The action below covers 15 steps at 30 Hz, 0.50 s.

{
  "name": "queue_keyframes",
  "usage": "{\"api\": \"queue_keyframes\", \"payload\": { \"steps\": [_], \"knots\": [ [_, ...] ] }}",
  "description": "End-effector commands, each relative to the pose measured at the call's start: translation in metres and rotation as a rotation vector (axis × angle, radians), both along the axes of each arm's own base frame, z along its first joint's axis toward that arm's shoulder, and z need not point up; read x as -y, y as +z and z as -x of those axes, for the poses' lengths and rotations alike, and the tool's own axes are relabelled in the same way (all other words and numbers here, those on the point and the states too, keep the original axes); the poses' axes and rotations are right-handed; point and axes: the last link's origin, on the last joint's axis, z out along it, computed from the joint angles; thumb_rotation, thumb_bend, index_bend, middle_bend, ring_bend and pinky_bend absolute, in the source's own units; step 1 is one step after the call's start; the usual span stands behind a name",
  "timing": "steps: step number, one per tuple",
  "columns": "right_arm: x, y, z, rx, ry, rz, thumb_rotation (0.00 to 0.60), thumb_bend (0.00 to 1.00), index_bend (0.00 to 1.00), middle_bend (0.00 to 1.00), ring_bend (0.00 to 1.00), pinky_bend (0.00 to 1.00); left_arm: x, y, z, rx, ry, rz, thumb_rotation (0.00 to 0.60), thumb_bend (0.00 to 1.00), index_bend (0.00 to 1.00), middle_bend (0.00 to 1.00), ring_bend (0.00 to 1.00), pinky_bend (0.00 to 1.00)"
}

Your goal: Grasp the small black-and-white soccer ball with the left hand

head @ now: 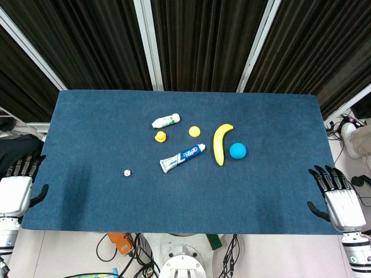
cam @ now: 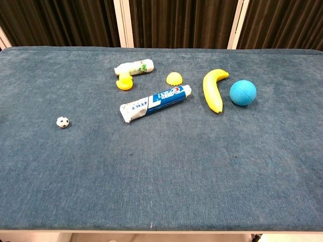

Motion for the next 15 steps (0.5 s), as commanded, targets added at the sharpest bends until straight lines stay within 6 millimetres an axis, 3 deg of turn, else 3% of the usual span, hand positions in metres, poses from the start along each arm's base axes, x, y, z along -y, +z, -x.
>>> {"api": "queue_keyframes", "payload": {
  "steps": [1,15],
  "knots": [
    [0.0003,0.0001,0.0004,0.005,-0.006,-0.002,0.600,0.34,0.18,0.17,0.12,0.14,-0.0003,-0.0002,0.0011,-0.004,0.006,-0.001,0.600,0.34,0.10,0.00,0.00,0.14],
    [0.0009,0.0010,0.0006,0.014,-0.017,0.001,0.600,0.34,0.18,0.17,0.12,0.13,-0.0007,-0.0013,0.0021,-0.002,0.015,0.007,0.600,0.34,0.10,0.00,0.00,0.14]
  ]
}}
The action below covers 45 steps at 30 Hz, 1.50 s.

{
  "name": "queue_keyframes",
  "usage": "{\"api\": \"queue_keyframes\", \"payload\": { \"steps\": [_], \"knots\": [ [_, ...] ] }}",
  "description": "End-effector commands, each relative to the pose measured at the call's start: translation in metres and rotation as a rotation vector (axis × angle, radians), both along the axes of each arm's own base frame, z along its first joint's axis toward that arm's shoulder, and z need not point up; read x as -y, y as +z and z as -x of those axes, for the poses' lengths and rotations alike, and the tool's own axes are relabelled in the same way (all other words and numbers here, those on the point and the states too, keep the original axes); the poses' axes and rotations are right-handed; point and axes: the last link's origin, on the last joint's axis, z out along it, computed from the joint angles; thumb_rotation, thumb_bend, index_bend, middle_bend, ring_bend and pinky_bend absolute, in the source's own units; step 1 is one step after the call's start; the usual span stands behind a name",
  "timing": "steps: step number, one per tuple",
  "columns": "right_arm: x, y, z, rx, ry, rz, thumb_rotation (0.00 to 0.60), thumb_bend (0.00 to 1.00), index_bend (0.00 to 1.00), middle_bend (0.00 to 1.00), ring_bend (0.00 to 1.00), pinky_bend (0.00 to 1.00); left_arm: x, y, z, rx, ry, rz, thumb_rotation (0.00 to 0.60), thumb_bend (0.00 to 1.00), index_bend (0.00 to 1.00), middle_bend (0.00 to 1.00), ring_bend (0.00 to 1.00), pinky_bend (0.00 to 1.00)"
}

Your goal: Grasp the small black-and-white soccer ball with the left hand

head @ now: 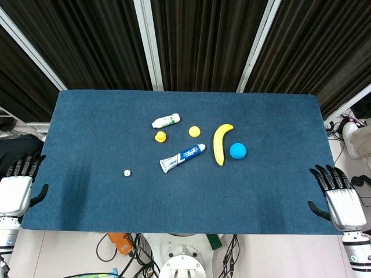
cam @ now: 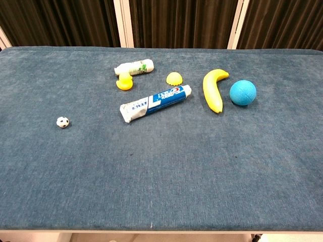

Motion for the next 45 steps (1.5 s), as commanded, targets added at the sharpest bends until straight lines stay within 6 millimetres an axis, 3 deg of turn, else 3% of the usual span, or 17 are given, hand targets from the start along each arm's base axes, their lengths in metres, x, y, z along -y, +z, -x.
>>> {"api": "queue_keyframes", "payload": {
  "steps": [1,11,17,26,35,45],
  "knots": [
    [0.000,0.000,0.000,0.000,-0.003,-0.001,0.600,0.34,0.18,0.17,0.12,0.13,0.000,-0.001,-0.001,0.002,-0.002,0.003,0.600,0.34,0.10,0.00,0.00,0.14],
    [0.001,-0.001,0.001,0.004,-0.013,-0.010,0.600,0.34,0.18,0.17,0.12,0.13,-0.004,-0.025,-0.012,0.048,-0.039,0.082,0.600,0.33,0.10,0.00,0.00,0.14],
    [0.002,-0.001,0.001,0.008,-0.019,-0.010,0.600,0.34,0.18,0.17,0.12,0.12,-0.018,-0.056,-0.033,0.131,-0.101,0.175,0.600,0.31,0.11,0.00,0.00,0.14],
    [0.002,-0.003,0.001,0.008,-0.024,-0.015,0.600,0.34,0.18,0.17,0.12,0.12,-0.051,-0.103,-0.061,0.336,-0.140,0.344,0.600,0.31,0.21,0.00,0.00,0.14],
    [0.003,-0.003,0.001,0.008,-0.030,-0.016,0.600,0.34,0.18,0.17,0.12,0.12,-0.086,-0.128,-0.064,0.455,-0.131,0.375,0.600,0.31,0.25,0.00,0.00,0.14],
    [0.003,-0.003,0.001,0.006,-0.031,-0.012,0.600,0.34,0.18,0.17,0.12,0.12,-0.104,-0.140,-0.049,0.465,-0.082,0.395,0.600,0.28,0.27,0.00,0.00,0.14]
  ]
}}
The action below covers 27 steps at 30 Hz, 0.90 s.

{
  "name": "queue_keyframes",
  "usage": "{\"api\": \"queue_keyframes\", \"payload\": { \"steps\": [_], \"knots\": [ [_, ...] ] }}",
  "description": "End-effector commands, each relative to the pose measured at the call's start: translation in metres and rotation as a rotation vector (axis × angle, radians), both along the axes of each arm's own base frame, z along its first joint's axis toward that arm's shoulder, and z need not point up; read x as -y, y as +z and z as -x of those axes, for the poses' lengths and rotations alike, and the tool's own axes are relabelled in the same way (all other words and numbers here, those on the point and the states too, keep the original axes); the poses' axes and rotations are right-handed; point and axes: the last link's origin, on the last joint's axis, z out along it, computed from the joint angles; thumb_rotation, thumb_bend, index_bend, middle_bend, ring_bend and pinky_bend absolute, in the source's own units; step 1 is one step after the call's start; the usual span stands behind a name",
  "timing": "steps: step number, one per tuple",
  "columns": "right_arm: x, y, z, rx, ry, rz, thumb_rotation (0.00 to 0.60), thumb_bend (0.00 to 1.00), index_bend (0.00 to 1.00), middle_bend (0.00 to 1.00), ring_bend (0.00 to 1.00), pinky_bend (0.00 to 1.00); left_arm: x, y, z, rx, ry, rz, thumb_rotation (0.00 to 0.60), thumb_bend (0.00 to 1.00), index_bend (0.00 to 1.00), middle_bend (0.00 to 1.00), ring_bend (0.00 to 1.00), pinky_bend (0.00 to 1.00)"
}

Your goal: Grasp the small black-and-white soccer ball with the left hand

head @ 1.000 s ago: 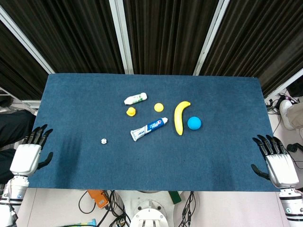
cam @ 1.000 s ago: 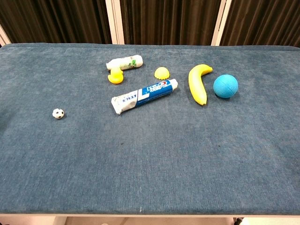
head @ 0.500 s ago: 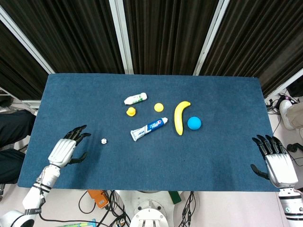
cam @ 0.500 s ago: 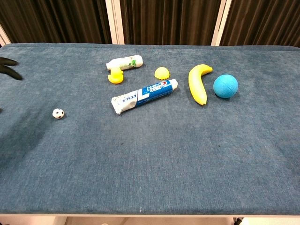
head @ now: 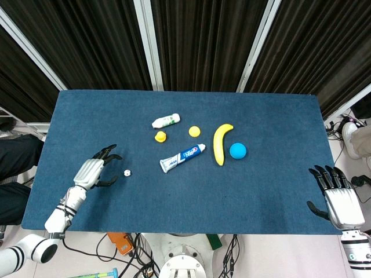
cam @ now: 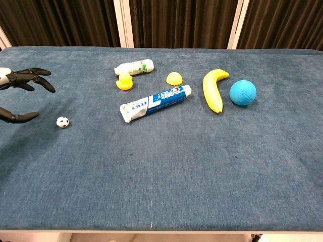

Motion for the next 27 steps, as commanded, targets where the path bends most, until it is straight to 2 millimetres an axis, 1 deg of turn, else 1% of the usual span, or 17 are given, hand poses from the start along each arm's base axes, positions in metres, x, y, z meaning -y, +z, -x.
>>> {"api": "queue_keyframes", "payload": {
  "steps": [1,5,8,14,27],
  "knots": [
    [0.000,0.000,0.000,-0.002,-0.001,0.001,0.600,0.34,0.18,0.17,0.12,0.12,-0.003,-0.005,0.003,0.003,0.014,0.009,0.600,0.27,0.27,0.00,0.00,0.14],
    [0.000,-0.001,0.000,-0.004,0.000,0.000,0.600,0.34,0.18,0.17,0.12,0.12,-0.006,-0.013,0.004,0.011,0.028,0.029,0.600,0.24,0.28,0.00,0.00,0.13],
    [0.000,-0.001,0.000,-0.005,-0.001,-0.001,0.600,0.34,0.18,0.17,0.12,0.12,-0.009,-0.018,0.005,0.012,0.037,0.037,0.600,0.24,0.32,0.00,0.00,0.13],
    [0.002,-0.002,0.000,-0.002,-0.005,-0.002,0.600,0.34,0.18,0.17,0.12,0.12,-0.013,-0.027,0.003,0.011,0.042,0.052,0.600,0.24,0.36,0.00,0.00,0.13],
    [0.003,-0.003,0.000,-0.007,-0.005,-0.008,0.600,0.34,0.18,0.17,0.12,0.12,-0.014,-0.034,0.003,0.000,0.065,0.083,0.600,0.26,0.38,0.00,0.00,0.13]
  ]
}}
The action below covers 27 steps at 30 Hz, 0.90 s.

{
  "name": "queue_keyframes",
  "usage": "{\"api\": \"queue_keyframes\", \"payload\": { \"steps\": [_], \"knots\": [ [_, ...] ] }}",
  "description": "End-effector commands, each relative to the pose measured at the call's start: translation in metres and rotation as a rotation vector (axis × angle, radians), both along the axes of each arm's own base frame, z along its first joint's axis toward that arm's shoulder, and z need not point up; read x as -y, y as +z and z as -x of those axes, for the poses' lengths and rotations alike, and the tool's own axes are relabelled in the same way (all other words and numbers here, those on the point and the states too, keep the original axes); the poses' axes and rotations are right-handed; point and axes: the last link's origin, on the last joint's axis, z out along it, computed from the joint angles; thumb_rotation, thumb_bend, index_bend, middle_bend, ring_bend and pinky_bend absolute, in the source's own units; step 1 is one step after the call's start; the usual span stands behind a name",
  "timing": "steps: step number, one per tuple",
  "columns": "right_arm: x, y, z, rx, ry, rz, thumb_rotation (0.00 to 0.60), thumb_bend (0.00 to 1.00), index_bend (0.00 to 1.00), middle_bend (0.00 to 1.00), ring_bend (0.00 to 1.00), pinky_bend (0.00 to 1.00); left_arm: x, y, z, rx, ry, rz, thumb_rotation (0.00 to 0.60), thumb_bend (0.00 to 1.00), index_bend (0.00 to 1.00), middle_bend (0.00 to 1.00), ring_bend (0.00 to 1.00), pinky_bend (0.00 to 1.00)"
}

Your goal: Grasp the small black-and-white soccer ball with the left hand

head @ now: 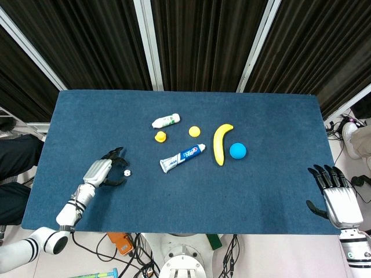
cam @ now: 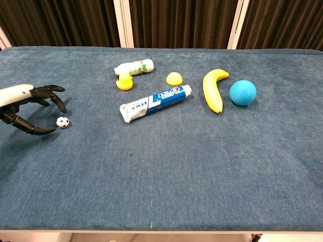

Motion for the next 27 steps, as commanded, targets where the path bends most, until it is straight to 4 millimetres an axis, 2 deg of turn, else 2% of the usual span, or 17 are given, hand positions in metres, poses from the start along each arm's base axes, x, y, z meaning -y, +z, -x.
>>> {"api": "queue_keyframes", "payload": {
  "steps": [1,20,27],
  "knots": [
    [0.000,-0.001,0.000,-0.001,0.000,-0.002,0.600,0.34,0.18,0.17,0.12,0.12,0.000,-0.001,-0.001,-0.004,0.000,0.004,0.600,0.27,0.38,0.00,0.00,0.13],
    [0.001,-0.002,0.000,-0.008,-0.003,-0.006,0.600,0.34,0.18,0.17,0.12,0.12,0.000,-0.010,-0.009,-0.020,-0.001,0.041,0.600,0.30,0.42,0.00,0.00,0.13],
    [0.002,-0.003,0.000,-0.008,-0.005,-0.007,0.600,0.34,0.18,0.17,0.12,0.11,-0.001,-0.014,-0.009,-0.021,0.005,0.051,0.600,0.31,0.47,0.01,0.00,0.13]
  ]
}}
